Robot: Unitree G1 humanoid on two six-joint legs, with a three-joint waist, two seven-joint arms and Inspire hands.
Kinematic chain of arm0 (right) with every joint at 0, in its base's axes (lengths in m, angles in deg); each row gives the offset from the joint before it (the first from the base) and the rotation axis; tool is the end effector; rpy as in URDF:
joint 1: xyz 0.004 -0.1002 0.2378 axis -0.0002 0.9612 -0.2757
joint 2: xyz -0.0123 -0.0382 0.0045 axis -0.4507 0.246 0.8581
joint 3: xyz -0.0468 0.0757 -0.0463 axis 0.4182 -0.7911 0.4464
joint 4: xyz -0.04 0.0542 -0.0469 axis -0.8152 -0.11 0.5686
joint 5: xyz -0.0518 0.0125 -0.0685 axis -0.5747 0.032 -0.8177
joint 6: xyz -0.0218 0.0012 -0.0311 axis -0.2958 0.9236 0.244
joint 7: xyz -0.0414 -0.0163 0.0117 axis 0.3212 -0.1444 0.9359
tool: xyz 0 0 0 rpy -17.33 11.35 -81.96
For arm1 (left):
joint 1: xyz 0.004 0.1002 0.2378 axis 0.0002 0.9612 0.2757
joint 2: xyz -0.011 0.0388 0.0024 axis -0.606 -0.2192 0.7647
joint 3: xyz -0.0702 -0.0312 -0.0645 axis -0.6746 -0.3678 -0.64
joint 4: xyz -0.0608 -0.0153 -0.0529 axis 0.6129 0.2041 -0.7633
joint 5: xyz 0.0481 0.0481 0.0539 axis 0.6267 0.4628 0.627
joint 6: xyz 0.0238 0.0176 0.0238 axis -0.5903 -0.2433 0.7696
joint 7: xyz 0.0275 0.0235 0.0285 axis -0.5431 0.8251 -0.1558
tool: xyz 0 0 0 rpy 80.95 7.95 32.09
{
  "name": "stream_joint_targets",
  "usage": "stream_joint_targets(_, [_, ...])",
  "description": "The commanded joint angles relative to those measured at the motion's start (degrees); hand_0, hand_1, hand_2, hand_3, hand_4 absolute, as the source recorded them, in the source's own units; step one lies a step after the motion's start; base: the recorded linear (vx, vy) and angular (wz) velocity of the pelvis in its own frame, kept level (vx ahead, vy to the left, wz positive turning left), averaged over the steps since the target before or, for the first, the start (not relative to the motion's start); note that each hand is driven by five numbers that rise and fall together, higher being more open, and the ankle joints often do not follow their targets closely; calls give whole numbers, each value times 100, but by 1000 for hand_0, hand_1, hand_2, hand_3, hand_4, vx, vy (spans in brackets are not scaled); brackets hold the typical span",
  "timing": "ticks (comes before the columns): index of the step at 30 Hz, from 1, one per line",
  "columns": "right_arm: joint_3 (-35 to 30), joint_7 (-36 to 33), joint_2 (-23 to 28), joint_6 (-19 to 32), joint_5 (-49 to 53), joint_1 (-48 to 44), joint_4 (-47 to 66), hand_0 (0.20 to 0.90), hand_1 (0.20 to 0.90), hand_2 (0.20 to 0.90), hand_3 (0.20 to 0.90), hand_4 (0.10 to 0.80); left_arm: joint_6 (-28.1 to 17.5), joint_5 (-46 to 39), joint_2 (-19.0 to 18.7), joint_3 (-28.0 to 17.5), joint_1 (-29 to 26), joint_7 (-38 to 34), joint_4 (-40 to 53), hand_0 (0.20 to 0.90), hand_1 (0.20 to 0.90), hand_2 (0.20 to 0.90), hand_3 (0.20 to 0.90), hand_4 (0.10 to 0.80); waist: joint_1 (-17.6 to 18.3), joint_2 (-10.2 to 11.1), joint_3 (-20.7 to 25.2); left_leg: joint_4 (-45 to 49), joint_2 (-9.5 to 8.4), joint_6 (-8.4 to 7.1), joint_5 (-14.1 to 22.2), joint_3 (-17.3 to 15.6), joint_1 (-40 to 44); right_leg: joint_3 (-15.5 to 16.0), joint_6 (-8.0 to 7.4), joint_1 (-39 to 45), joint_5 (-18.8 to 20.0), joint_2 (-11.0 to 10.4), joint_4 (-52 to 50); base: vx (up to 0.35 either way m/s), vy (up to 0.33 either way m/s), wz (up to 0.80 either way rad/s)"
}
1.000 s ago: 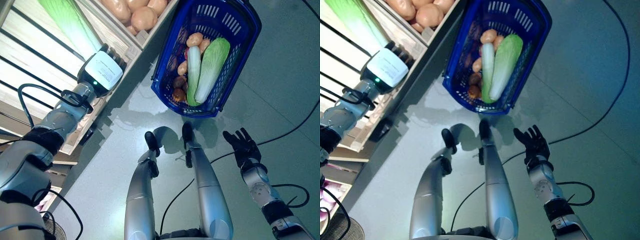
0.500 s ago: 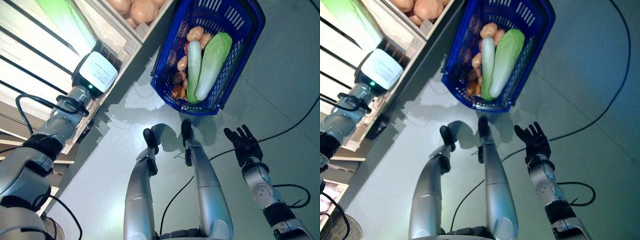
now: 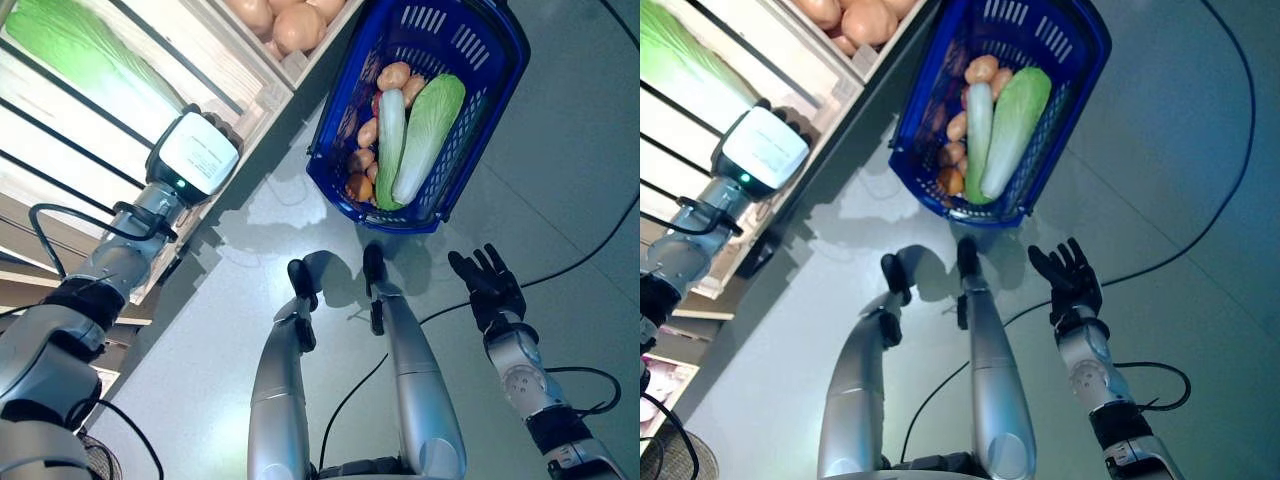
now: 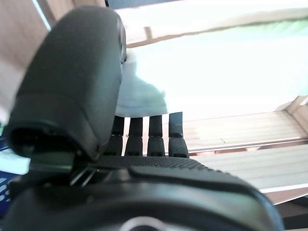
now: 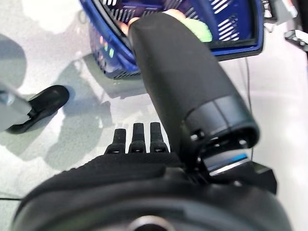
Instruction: Put vegetables into the basket
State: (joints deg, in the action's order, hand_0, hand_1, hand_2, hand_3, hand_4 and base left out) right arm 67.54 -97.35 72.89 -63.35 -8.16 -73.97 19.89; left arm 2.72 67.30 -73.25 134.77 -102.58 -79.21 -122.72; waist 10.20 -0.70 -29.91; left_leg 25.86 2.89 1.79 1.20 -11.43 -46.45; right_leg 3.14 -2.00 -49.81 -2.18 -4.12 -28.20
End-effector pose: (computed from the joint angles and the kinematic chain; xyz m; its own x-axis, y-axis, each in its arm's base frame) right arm 0.2207 -0.2219 0.0441 0.9326 -0.2630 -0.2471 0.3576 0.7657 0.5346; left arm 0.2967 0.2901 0.1756 0.8916 -0.3578 0.2776 -0.4524 -0.7322 0.5092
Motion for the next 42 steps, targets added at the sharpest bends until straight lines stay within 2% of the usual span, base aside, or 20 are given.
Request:
stream_joint_targets(1, [-360, -260, 405, 263, 53, 310, 601, 900, 900, 900, 900, 800, 91, -291, -698, -568, -255, -551, 423, 300, 300, 300, 300, 400, -55, 69, 11, -181, -164, -185, 286, -211, 327, 116, -188, 447, 277, 21, 650, 17, 51, -9])
stream_joint_targets(4, [-358, -237, 419, 245, 76, 290, 561, 900, 900, 900, 900, 800, 138, -831, -722, -526, -390, -720, 427, 300, 300, 300, 300, 400, -57, 77, 11, -198, -166, -167, 309, -238, 415, 126, -183, 531, 268, 10, 661, 6, 10, -1])
stream_joint_targets(6, [-352, -191, 365, 273, -11, 262, 537, 900, 900, 900, 900, 800, 36, -1230, -702, -654, -440, -1229, 432, 300, 300, 300, 300, 400, -71, 108, 11, -224, -180, -96, 194, -316, 376, 172, -128, 494, 374, -13, 701, -30, -11, -1])
stream_joint_targets(9, [-319, -227, 306, 307, -118, 340, 551, 900, 900, 900, 900, 800, 121, -1701, -652, -806, -333, -1712, 509, 300, 300, 300, 300, 400, -108, 92, 11, -203, -201, -140, 350, -243, 582, 173, -150, 707, 199, 18, 645, 20, 1, -3])
stream_joint_targets(10, [-325, -231, 306, 327, -140, 318, 562, 900, 900, 900, 900, 800, 129, -1811, -659, -859, -334, -1818, 522, 300, 300, 300, 300, 400, -98, 100, 11, -220, -202, -93, 220, -309, 483, 197, -105, 612, 315, 1, 676, -36, -21, -4])
stream_joint_targets(16, [-428, -317, 132, 401, -598, 519, 634, 900, 900, 900, 900, 800, -245, -2733, -459, -1908, 407, -2894, 797, 300, 300, 300, 300, 400, -208, 124, 11, -317, -233, -123, 205, -260, 721, 301, -82, 919, 234, -34, 735, 47, -44, 0])
stream_joint_targets(18, [-481, -318, 43, 450, -726, 598, 695, 900, 900, 900, 900, 800, -428, -2874, -257, -2474, 893, -3286, 1135, 300, 300, 300, 300, 400, -284, 123, 11, -478, -269, -129, 147, -198, 817, 357, -71, 1034, 215, -33, 828, 32, -70, 9])
stream_joint_targets(21, [-485, -356, -119, 492, -843, 693, 776, 900, 900, 900, 900, 800, -608, -2869, 19, -2945, 1298, -3629, 1456, 300, 300, 300, 300, 400, -357, 135, 11, -636, -304, -144, 109, -120, 987, 430, -74, 1206, 179, -35, 907, 25, -60, 12])
stream_joint_targets(24, [-475, -440, -303, 578, -938, 771, 837, 900, 900, 900, 900, 800, -1065, -3014, 393, -3600, 1861, -3851, 1948, 300, 300, 300, 300, 400, -478, 154, 11, -775, -340, -167, 78, -23, 1208, 527, -82, 1473, 156, -78, 1047, 28, -92, 14])
stream_joint_targets(26, [-505, -496, -459, 618, -1076, 827, 849, 900, 900, 900, 900, 800, -1612, -3171, 771, -4087, 2313, -3865, 2412, 300, 300, 300, 300, 400, -582, 159, 11, -924, -371, -188, 64, 63, 1477, 642, -95, 1754, 130, -117, 1169, 13, -90, 20])
stream_joint_targets(27, [-510, -497, -497, 645, -1154, 842, 856, 900, 900, 900, 900, 800, -1819, -3331, 853, -4160, 2397, -3864, 2492, 300, 300, 300, 300, 400, -608, 157, 11, -949, -374, -194, 59, 79, 1526, 657, -96, 1801, 124, -122, 1181, 7, -65, 18])
stream_joint_targets(28, [-509, -527, -576, 711, -1283, 872, 849, 900, 900, 900, 900, 800, -2066, -3359, 1050, -4295, 2548, -3781, 2664, 300, 300, 300, 300, 400, -661, 160, 11, -962, -391, -204, 68, 119, 1618, 698, -100, 1918, 101, -146, 1205, 9, -69, 10])
stream_joint_targets(29, [-508, -549, -613, 746, -1387, 885, 830, 900, 900, 900, 900, 800, -2568, -3687, 1194, -4374, 2692, -3679, 2859, 300, 300, 300, 300, 400, -705, 168, 11, -1019, -413, -209, 59, 180, 1757, 740, -109, 2072, 91, -157, 1247, 37, -100, 3])
stream_joint_targets(30, [-489, -621, -701, 777, -1476, 913, 815, 900, 900, 900, 900, 800, -3035, -3987, 1572, -4550, 2943, -3255, 3280, 300, 300, 300, 300, 400, -776, 179, 12, -1161, -428, -225, 29, 240, 2042, 797, -117, 2366, 74, -180, 1331, 56, -94, 3])
stream_joint_targets(34, [-497, -626, -949, 892, -1887, 941, 668, 900, 900, 900, 900, 800, -4409, -5547, 2338, -4666, 3225, -1688, 3980, 300, 300, 300, 300, 400, -935, 220, 232, -1618, -452, -280, -92, 368, 2664, 959, -161, 3074, 68, -232, 1694, 92, -57, 15])
stream_joint_targets(35, [-501, -629, -955, 876, -1925, 944, 668, 900, 900, 900, 900, 800, -4452, -5760, 2399, -4677, 3255, -1497, 4057, 300, 300, 300, 300, 400, -942, 221, 262, -1673, -449, -285, -107, 380, 2721, 973, -158, 3142, 71, -230, 1738, 80, -37, 11])
stream_joint_targets(37, [-551, -522, -994, 879, -2193, 993, 687, 900, 900, 900, 900, 800, -4792, -7555, 2788, -4644, 3446, 38, 4455, 300, 300, 300, 300, 400, -992, 235, 468, -1845, -433, -314, -137, 456, 2984, 1065, -132, 3491, 69, -211, 1946, 72, -54, 16])
stream_joint_targets(38, [-557, -508, -1000, 872, -2227, 989, 685, 900, 900, 900, 900, 800, -4780, -7878, 2880, -4620, 3486, 378, 4524, 300, 300, 300, 300, 400, -999, 241, 508, -1884, -434, -313, -138, 484, 3054, 1075, -124, 3580, 75, -199, 1999, 64, -66, 6])
stream_joint_targets(39, [-586, -432, -1027, 930, -2325, 993, 720, 900, 900, 900, 900, 800, -4761, -8955, 3116, -4554, 3611, 1308, 4711, 300, 300, 300, 300, 400, -1024, 255, 595, -1991, -424, -307, -150, 553, 3222, 1098, -115, 3765, 100, -176, 2114, 49, -50, 1])
stream_joint_targets(42, [-639, -310, -1043, 890, -2481, 1026, 826, 900, 900, 900, 900, 800, -4575, -10008, 3396, -4426, 3794, 2144, 4851, 300, 300, 300, 300, 400, -1039, 279, 756, -2184, -403, -313, -193, 622, 3444, 1126, -124, 4039, 150, -137, 2296, 49, -48, 5])
